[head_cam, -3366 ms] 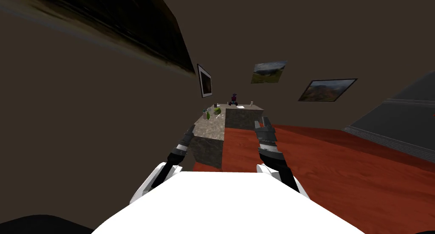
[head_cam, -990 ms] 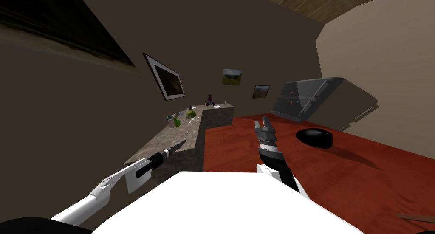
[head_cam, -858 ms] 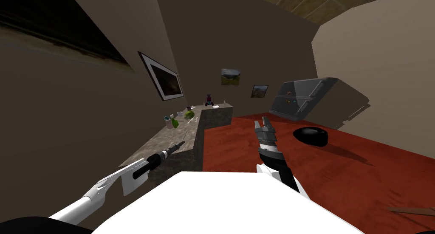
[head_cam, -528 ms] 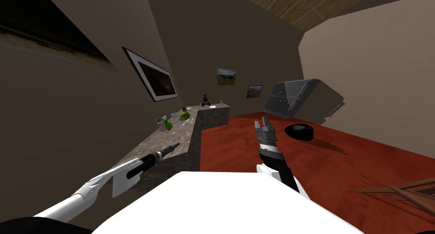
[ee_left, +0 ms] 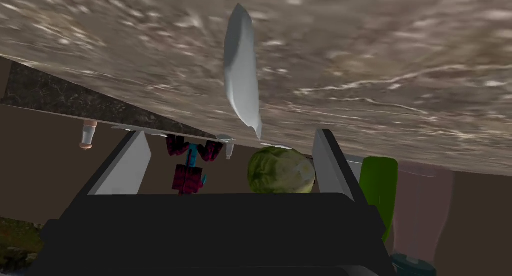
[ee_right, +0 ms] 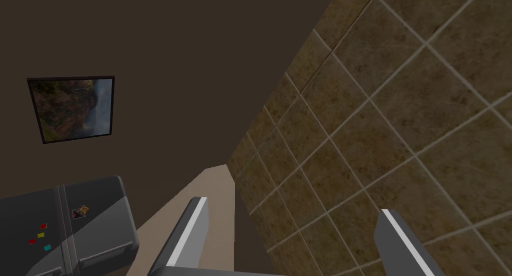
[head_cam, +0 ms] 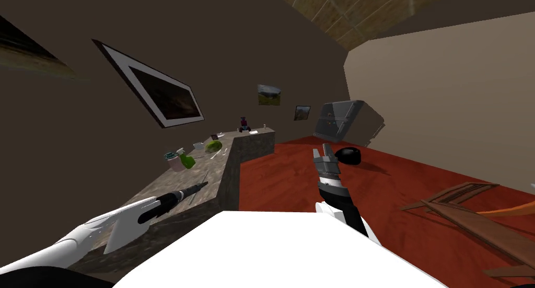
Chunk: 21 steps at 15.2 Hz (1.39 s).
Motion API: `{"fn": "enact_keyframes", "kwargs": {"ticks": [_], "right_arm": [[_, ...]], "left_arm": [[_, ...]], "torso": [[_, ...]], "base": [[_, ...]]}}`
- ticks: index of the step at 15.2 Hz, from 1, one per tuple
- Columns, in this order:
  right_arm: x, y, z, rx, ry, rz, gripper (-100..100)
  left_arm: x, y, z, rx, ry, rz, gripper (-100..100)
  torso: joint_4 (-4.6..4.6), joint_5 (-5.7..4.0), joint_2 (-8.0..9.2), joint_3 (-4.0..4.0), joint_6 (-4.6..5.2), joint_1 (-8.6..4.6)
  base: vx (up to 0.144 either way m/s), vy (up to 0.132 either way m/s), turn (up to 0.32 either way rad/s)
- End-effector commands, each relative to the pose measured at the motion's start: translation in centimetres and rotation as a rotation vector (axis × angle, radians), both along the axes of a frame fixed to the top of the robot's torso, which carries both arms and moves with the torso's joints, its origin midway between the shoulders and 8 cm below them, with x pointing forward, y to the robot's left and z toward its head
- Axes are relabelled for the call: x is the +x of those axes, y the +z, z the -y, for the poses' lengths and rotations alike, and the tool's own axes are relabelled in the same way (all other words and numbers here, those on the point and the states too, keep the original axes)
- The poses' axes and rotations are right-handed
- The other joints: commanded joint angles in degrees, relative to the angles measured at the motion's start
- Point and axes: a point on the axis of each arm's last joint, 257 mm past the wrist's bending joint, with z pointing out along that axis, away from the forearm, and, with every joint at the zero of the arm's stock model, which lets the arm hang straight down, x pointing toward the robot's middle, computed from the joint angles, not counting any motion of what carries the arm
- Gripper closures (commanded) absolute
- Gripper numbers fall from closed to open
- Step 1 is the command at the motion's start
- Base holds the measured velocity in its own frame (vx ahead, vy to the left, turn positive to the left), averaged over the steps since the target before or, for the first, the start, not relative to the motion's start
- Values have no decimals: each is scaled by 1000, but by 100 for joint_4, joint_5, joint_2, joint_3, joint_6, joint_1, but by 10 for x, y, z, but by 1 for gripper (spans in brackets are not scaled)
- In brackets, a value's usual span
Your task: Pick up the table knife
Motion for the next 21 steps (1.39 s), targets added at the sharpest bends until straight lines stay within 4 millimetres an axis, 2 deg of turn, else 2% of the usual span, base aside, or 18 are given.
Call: {"fn": "enact_keyframes", "kwargs": {"ticks": [1,3,4,5,6,7,10,11,12,15,16,19,21], "right_arm": [[0,0,0,0,0,0,0],[0,0,0,0,0,0,0],[0,0,0,0,0,0,0],[0,0,0,0,0,0,0],[0,0,0,0,0,0,0],[0,0,0,0,0,0,0],[0,0,0,0,0,0,0],[0,0,0,0,0,0,0],[0,0,0,0,0,0,0],[0,0,0,0,0,0,0],[0,0,0,0,0,0,0],[0,0,0,0,0,0,0],[0,0,0,0,0,0,0]], "left_arm": [[-17,-1,-30,56,36,-49,-100],[-32,-3,-49,90,61,-86,-100],[-32,-3,-49,90,61,-86,-100],[-44,-6,-61,110,78,-113,-100],[-33,-4,-50,92,63,-89,-100],[-44,-10,-60,82,78,-80,-100],[-53,-9,-77,93,91,-88,-100],[-53,-9,-77,93,91,-88,-100],[-62,-15,-80,77,100,-73,-100],[-76,-13,-100,91,118,-83,-100],[-86,-19,-100,75,129,-68,-100],[-94,-18,-109,72,127,-70,-100],[-103,-16,-122,89,150,-81,-100]], "torso": [[0,0,0,0,0,0],[0,0,-1,-1,0,2],[0,0,1,0,0,3],[1,2,6,3,-2,7],[2,4,9,5,-2,10],[3,4,14,8,-4,16],[2,6,10,6,-4,19],[3,6,15,9,-7,23],[5,7,20,12,-7,27],[3,6,13,7,-3,21],[4,6,17,10,-7,25],[3,5,11,6,-4,21],[4,7,21,12,-7,28]], "base": [[68,-81,-198],[56,-72,-173],[36,-53,-84],[31,-48,-92],[20,-29,-43],[38,-35,-242],[39,-31,-122],[12,-9,39],[35,-32,-185],[37,-28,-140],[37,-31,-203],[44,-25,-114],[6,-2,25]]}}
